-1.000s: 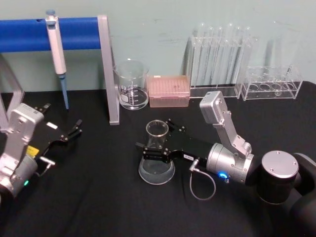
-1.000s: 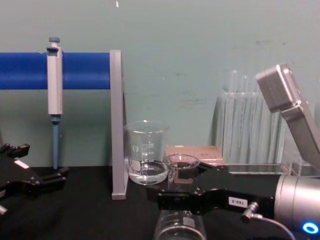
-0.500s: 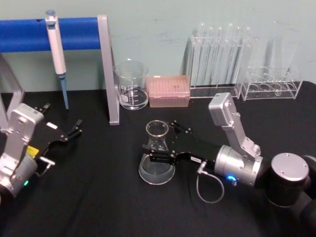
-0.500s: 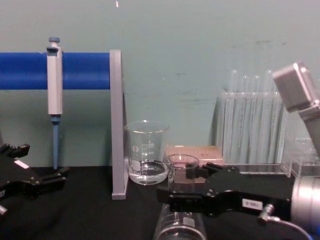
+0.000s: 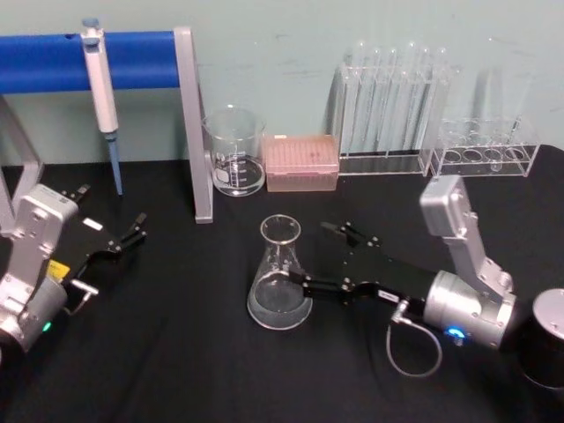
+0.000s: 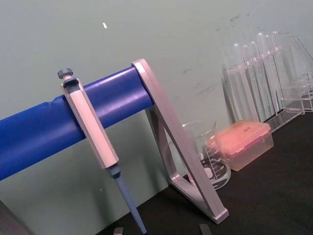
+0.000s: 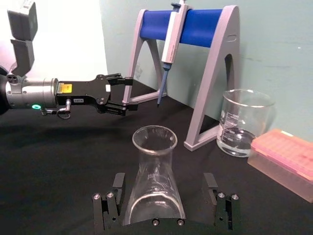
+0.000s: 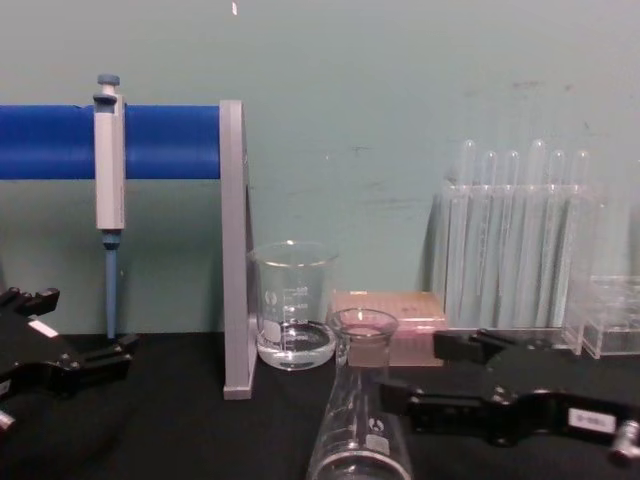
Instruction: Grasp the erlenmeyer flask with one hand, shake it three times, then place it back.
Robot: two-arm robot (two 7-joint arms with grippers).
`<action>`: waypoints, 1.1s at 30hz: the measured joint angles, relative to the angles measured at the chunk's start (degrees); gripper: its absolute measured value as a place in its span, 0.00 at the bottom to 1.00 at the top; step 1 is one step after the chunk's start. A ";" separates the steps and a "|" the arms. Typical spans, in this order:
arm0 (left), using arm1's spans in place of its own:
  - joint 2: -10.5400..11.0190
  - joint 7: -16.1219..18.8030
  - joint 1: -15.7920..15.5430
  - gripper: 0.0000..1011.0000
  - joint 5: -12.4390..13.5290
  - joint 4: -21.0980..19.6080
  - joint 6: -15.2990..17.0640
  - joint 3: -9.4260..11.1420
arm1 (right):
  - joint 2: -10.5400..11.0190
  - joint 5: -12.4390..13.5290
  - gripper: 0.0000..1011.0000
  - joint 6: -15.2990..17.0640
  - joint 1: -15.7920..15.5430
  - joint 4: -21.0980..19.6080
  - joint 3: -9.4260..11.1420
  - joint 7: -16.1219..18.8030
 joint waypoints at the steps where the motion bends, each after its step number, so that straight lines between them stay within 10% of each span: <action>1: 0.00 0.00 0.00 0.99 0.00 0.00 0.00 0.00 | 0.69 0.35 0.99 -0.07 -0.68 -0.80 0.42 0.00; 16: 0.00 0.00 0.00 0.99 0.00 0.00 0.00 0.00 | 4.34 2.82 0.99 -1.22 -5.00 -5.02 4.87 -2.24; 33: 0.00 0.00 0.00 0.99 0.00 0.00 0.00 0.00 | -5.50 -4.28 0.99 -4.08 -5.25 -0.13 9.52 -20.52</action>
